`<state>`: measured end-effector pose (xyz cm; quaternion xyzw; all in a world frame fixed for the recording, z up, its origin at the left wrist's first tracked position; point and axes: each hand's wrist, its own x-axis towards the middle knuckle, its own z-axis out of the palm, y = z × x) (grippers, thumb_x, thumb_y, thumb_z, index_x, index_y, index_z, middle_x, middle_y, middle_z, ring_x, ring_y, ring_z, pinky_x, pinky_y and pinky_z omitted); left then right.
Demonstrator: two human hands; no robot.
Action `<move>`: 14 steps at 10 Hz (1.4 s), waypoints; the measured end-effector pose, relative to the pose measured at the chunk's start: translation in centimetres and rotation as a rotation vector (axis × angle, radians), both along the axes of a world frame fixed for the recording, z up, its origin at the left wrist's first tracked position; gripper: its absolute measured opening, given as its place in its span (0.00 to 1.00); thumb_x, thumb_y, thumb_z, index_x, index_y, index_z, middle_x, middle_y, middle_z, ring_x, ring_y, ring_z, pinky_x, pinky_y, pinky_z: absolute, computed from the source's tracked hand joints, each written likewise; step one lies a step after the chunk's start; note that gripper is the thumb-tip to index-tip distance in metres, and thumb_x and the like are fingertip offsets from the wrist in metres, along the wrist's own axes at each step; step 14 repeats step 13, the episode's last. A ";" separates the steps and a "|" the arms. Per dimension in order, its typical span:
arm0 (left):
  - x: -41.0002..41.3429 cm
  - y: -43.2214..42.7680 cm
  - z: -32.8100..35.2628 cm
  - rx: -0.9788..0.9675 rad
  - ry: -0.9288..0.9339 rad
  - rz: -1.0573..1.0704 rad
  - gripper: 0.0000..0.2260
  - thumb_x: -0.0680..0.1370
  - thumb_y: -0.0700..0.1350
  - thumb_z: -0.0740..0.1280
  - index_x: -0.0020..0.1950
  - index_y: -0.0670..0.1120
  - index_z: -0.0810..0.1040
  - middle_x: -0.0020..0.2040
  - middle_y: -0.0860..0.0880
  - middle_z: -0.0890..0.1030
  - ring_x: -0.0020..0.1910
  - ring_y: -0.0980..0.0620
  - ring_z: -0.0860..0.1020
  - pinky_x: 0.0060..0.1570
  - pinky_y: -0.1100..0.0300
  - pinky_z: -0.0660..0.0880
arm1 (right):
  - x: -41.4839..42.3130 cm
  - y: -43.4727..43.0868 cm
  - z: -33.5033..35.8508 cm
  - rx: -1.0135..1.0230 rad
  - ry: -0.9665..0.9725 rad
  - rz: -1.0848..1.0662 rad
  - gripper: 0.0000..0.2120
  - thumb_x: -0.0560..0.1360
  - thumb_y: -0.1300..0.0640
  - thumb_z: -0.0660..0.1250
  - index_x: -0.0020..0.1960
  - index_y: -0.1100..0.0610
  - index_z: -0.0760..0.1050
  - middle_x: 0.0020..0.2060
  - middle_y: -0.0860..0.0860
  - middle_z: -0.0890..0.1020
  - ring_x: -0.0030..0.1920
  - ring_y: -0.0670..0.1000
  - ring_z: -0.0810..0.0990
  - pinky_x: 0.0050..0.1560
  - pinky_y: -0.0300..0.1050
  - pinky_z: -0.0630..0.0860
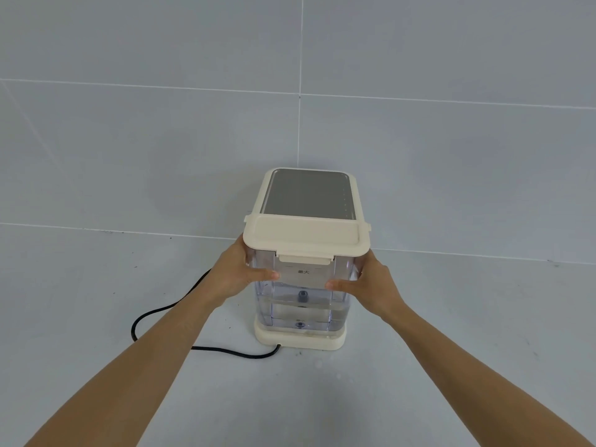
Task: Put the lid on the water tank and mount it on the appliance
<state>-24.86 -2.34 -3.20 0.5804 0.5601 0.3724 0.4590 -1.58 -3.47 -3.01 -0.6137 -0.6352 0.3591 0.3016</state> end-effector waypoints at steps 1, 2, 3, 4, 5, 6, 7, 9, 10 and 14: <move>-0.1 0.0 -0.3 0.000 0.011 -0.003 0.36 0.65 0.33 0.75 0.70 0.46 0.65 0.63 0.51 0.74 0.63 0.54 0.70 0.61 0.62 0.65 | 0.0 -0.1 0.0 -0.006 0.003 -0.006 0.39 0.63 0.54 0.76 0.68 0.56 0.60 0.50 0.47 0.73 0.47 0.50 0.70 0.41 0.37 0.67; -0.2 0.2 -0.4 0.003 0.052 0.004 0.37 0.65 0.35 0.76 0.70 0.46 0.65 0.64 0.51 0.74 0.63 0.54 0.70 0.63 0.60 0.66 | -0.1 -0.1 -0.1 -0.005 -0.019 -0.006 0.39 0.63 0.53 0.76 0.68 0.56 0.60 0.50 0.46 0.73 0.48 0.50 0.71 0.47 0.40 0.67; -0.3 0.3 -0.5 -0.004 0.102 0.009 0.38 0.64 0.38 0.77 0.70 0.47 0.64 0.64 0.51 0.74 0.64 0.53 0.69 0.62 0.59 0.66 | -0.1 -0.1 -0.3 -0.003 -0.020 -0.006 0.40 0.63 0.53 0.76 0.68 0.55 0.59 0.51 0.45 0.73 0.48 0.49 0.71 0.47 0.40 0.67; -0.2 0.2 -0.6 -0.007 0.124 0.007 0.38 0.64 0.40 0.77 0.71 0.48 0.64 0.66 0.51 0.73 0.65 0.52 0.69 0.63 0.58 0.66 | -0.1 -0.1 -0.5 -0.007 -0.002 -0.003 0.40 0.63 0.53 0.76 0.69 0.55 0.59 0.52 0.47 0.74 0.48 0.49 0.71 0.47 0.40 0.67; 0.0 -0.1 -0.4 -0.004 0.151 0.013 0.37 0.65 0.39 0.76 0.70 0.47 0.63 0.63 0.53 0.73 0.62 0.55 0.69 0.60 0.60 0.66 | -0.2 -0.2 -0.5 -0.015 0.009 -0.005 0.40 0.63 0.54 0.76 0.69 0.56 0.59 0.52 0.50 0.74 0.47 0.50 0.70 0.46 0.40 0.67; 0.2 -0.3 -0.3 -0.004 0.180 0.015 0.37 0.66 0.40 0.76 0.71 0.48 0.62 0.63 0.52 0.72 0.61 0.55 0.68 0.59 0.60 0.66 | -0.2 -0.3 -0.4 -0.018 0.015 -0.006 0.40 0.64 0.54 0.75 0.69 0.56 0.59 0.52 0.50 0.75 0.48 0.49 0.70 0.47 0.41 0.67; 0.3 -0.4 -0.1 -0.016 0.200 0.023 0.37 0.66 0.40 0.76 0.71 0.47 0.62 0.66 0.49 0.73 0.66 0.50 0.68 0.61 0.57 0.67 | -0.2 -0.4 -0.3 -0.033 0.019 -0.006 0.40 0.64 0.54 0.75 0.69 0.56 0.58 0.59 0.51 0.76 0.51 0.50 0.71 0.48 0.41 0.66; -0.2 -0.8 0.4 -0.018 0.195 0.001 0.37 0.67 0.45 0.75 0.72 0.50 0.61 0.70 0.51 0.70 0.68 0.52 0.67 0.67 0.55 0.65 | 0.0 -0.7 -0.2 -0.042 0.078 0.027 0.39 0.65 0.55 0.74 0.70 0.54 0.57 0.66 0.50 0.71 0.65 0.53 0.70 0.53 0.40 0.65; 0.1 -1.4 2.0 0.090 0.218 0.017 0.34 0.70 0.46 0.73 0.71 0.50 0.61 0.65 0.54 0.71 0.63 0.56 0.68 0.61 0.60 0.65 | 0.2 -0.9 0.6 0.008 0.095 0.043 0.38 0.66 0.56 0.74 0.69 0.53 0.57 0.61 0.46 0.71 0.58 0.47 0.69 0.53 0.39 0.64; 0.8 -2.4 5.3 0.206 0.454 0.177 0.47 0.62 0.66 0.67 0.72 0.44 0.55 0.74 0.46 0.61 0.72 0.47 0.59 0.71 0.46 0.58 | 1.6 -1.6 4.9 0.139 0.049 0.102 0.46 0.66 0.49 0.72 0.74 0.54 0.46 0.73 0.46 0.58 0.73 0.48 0.57 0.73 0.47 0.55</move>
